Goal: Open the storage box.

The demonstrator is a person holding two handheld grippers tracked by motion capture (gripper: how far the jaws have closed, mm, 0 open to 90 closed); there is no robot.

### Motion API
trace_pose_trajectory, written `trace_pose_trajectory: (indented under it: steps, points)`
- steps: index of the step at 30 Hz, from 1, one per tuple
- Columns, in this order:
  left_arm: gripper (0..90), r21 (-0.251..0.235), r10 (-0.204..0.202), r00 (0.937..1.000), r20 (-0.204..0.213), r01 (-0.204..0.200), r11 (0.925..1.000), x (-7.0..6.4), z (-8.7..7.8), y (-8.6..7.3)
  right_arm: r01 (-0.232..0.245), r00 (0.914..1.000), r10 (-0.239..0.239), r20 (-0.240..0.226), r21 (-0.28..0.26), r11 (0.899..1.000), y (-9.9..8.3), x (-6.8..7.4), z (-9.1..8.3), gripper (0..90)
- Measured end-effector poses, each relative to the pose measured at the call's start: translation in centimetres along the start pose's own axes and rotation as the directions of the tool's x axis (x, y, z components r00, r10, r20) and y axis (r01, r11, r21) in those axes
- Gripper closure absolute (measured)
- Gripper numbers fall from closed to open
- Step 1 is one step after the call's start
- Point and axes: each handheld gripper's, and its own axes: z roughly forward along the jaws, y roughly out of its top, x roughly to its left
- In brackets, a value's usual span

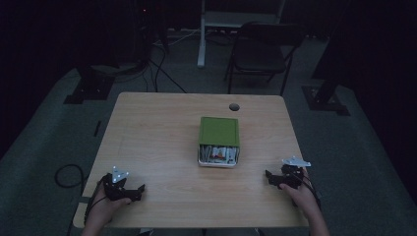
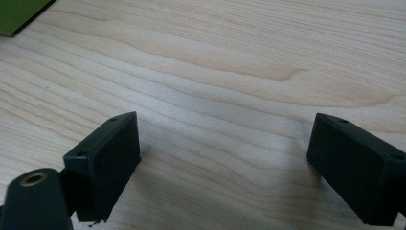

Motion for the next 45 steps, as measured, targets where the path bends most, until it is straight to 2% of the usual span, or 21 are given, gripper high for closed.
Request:
trace_pose_trajectory:
  steps: [8,11,14,25,26,30,32,35,40,42,45]
  points:
    - [0.2,-0.003,0.007,1.0000,-0.003,-0.007,1.0000,-0.1,0.0,0.0,0.000,1.0000,0.000,-0.002,0.000,1.000,0.0,0.0,0.0,10.5]
    - [1.0,-0.018,0.047,0.9988,-0.014,-0.047,0.9987,-0.3,-0.1,0.0,0.006,1.0000,-0.006,-0.007,0.000,1.000,0.0,-0.1,0.0,10.5]
    - [1.6,-0.030,0.068,0.9974,-0.026,-0.068,0.9972,-0.5,-0.2,-0.1,0.007,0.9999,-0.007,-0.007,0.000,1.000,0.0,-0.1,0.0,10.5]
    - [6.5,-0.052,0.117,0.9928,-0.026,-0.118,0.9917,-0.9,-0.4,-0.2,0.008,0.9999,-0.008,-0.007,0.000,1.000,0.0,-0.1,0.0,10.5]
    - [6.5,-0.051,0.135,0.9903,-0.032,-0.137,0.9893,-1.1,-0.4,-0.1,0.007,1.0000,-0.007,-0.007,0.000,1.000,0.0,-0.1,0.0,10.5]
    - [7.0,-0.050,0.153,0.9877,-0.032,-0.154,0.9867,-1.5,-0.3,0.1,0.008,0.9999,-0.008,-0.007,0.000,1.000,0.0,-0.1,0.0,10.5]
    - [7.5,-0.059,0.180,0.9832,-0.034,-0.181,0.9816,-2.0,-0.2,0.4,0.007,1.0000,-0.007,-0.007,0.000,1.000,0.0,-0.1,0.0,10.5]
    - [7.6,-0.060,0.185,0.9821,-0.034,-0.187,0.9805,-2.2,-0.1,0.6,0.008,0.9999,-0.008,-0.007,0.000,1.000,0.0,-0.1,0.0,10.5]
    - [9.1,-0.074,0.213,0.9761,-0.044,-0.215,0.9737,-3.0,0.3,1.1,0.007,0.9999,-0.007,-0.007,0.000,1.000,0.0,-0.1,0.0,10.5]
    - [9.2,-0.081,0.232,0.9711,-0.056,-0.236,0.9683,-3.5,0.4,1.4,0.008,0.9999,-0.008,-0.007,0.000,1.000,0.0,-0.1,0.0,10.5]
    - [9.2,-0.097,0.239,0.9698,-0.048,-0.243,0.9652,-3.8,0.5,1.7,0.008,0.9999,-0.008,-0.007,0.000,1.000,0.0,-0.1,0.0,10.5]
